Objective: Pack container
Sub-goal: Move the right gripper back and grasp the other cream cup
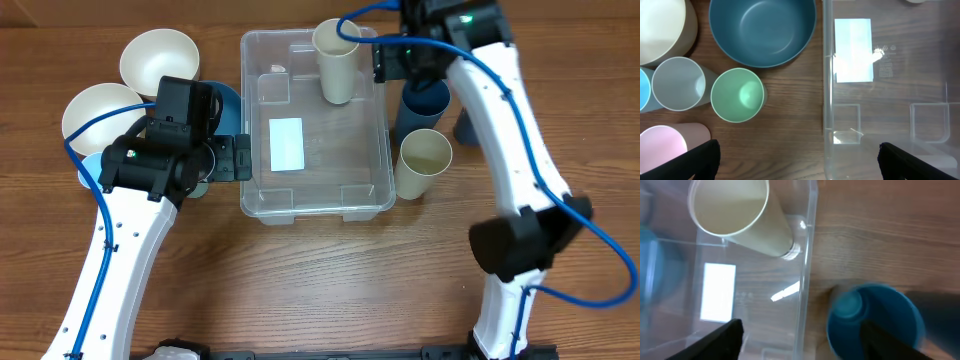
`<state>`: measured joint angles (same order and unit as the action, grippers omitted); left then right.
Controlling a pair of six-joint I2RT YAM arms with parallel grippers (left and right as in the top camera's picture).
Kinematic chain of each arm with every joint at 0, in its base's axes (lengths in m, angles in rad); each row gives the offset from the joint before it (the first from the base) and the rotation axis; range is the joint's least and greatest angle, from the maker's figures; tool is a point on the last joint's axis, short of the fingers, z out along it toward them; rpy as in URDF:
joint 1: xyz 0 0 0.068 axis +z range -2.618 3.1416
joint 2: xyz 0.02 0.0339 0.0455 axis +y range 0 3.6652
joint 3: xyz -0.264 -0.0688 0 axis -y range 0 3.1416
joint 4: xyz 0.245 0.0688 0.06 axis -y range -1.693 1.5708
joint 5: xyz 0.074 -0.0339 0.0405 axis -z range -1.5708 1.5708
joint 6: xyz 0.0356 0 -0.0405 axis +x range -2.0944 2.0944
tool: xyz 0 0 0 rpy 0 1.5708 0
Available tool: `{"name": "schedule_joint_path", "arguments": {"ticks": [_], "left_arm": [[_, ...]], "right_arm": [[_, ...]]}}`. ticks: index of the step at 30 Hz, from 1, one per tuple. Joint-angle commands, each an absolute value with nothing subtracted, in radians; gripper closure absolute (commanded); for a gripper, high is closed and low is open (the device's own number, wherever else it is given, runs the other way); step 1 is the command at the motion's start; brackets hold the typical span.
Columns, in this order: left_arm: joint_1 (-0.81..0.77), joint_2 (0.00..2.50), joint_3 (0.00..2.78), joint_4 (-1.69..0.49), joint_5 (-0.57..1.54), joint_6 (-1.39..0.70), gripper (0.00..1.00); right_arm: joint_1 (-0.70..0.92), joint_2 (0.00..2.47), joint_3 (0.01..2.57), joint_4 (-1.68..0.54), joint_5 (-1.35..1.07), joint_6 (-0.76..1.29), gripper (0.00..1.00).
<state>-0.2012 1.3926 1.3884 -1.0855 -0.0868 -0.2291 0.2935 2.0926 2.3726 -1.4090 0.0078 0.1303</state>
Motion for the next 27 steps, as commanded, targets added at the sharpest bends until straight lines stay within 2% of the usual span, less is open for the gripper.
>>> {"name": "schedule_joint_path", "arguments": {"ticks": [1, 3, 4, 8, 9, 14, 18, 22, 27], "left_arm": [[-0.203, 1.393, 1.410, -1.088, -0.077, -0.210, 0.00], [-0.203, 1.393, 1.410, -1.088, -0.077, -0.210, 0.00], [-0.202, 1.393, 1.410, -1.088, -0.077, -0.210, 0.00], [-0.203, 1.393, 1.410, -1.088, -0.077, -0.210, 0.00], [-0.203, 1.393, 1.410, -1.088, -0.077, -0.210, 0.00], [-0.202, 1.393, 1.410, -1.087, -0.077, -0.210, 0.00], [-0.202, 1.393, 1.410, -1.088, -0.077, -0.210, 0.00], [-0.202, 1.393, 1.410, -1.085, -0.077, -0.210, 0.00], [-0.203, 1.393, 1.410, -1.085, -0.077, -0.210, 0.00]], "right_arm": [[0.230, 1.930, 2.432, -1.467, 0.068, 0.223, 0.19], [0.170, 1.900, 2.432, -1.506, 0.068, 0.279, 0.19], [0.107, 1.895, 2.432, -1.546, 0.044, 0.312, 0.23], [0.015, 1.910, 2.390, -1.669, -0.041, 0.312, 0.25], [-0.001, 1.916, 2.357, -1.694, -0.053, 0.309, 0.29], [0.001, 1.913, 2.161, -1.694, -0.073, 0.304, 0.28], [0.001, 1.913, 2.046, -1.681, -0.074, 0.292, 0.32], [0.001, 1.912, 2.021, -1.676, -0.176, 0.197, 0.31], [0.036, 1.907, 2.016, -1.694, -0.193, 0.181, 0.31]]}}
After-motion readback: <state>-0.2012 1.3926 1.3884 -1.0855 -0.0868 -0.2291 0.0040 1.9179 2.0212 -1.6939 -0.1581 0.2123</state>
